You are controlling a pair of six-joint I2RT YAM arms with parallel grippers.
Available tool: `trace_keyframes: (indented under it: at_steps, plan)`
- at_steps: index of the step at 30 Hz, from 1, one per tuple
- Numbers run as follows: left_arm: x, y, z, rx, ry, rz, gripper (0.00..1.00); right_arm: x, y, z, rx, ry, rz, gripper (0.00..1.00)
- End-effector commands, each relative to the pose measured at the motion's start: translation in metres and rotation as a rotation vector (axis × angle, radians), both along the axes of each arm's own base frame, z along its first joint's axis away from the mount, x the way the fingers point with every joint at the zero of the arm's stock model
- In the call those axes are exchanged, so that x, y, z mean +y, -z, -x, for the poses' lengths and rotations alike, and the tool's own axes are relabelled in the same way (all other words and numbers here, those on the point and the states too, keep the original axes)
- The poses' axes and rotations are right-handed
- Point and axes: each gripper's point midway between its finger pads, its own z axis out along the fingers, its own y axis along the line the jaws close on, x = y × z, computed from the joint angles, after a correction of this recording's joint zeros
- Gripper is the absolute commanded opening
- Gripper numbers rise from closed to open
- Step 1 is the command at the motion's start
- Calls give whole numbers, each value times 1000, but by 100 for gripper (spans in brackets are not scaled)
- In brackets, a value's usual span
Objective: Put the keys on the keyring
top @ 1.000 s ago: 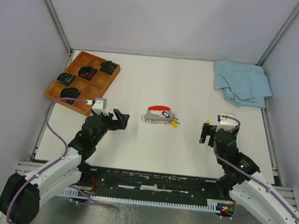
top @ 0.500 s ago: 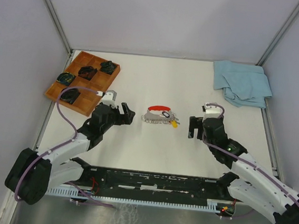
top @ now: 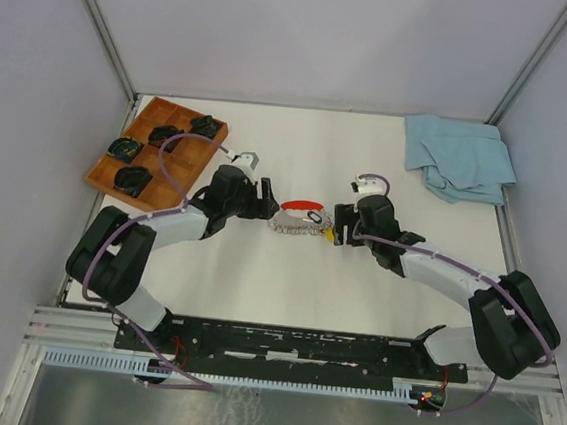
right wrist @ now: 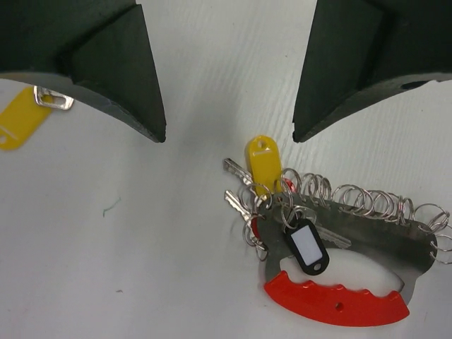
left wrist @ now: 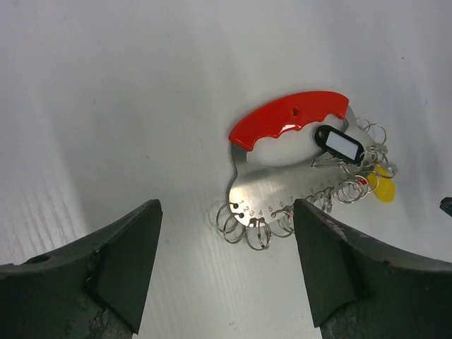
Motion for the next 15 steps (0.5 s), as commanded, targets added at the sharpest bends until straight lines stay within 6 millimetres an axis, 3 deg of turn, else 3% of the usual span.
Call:
trace_keyframes:
  at_steps: [1, 6, 15]
  plan:
    - [-13, 10, -10, 14, 96, -51, 80, 36, -29, -41, -95, -36, -116, 78]
    - [-16, 25, -11, 49, 108, -63, 78, 53, -16, -54, -74, -75, -130, 66]
    - [-21, 43, -4, 109, 130, -42, 71, 73, 3, -60, -29, -151, -145, 46]
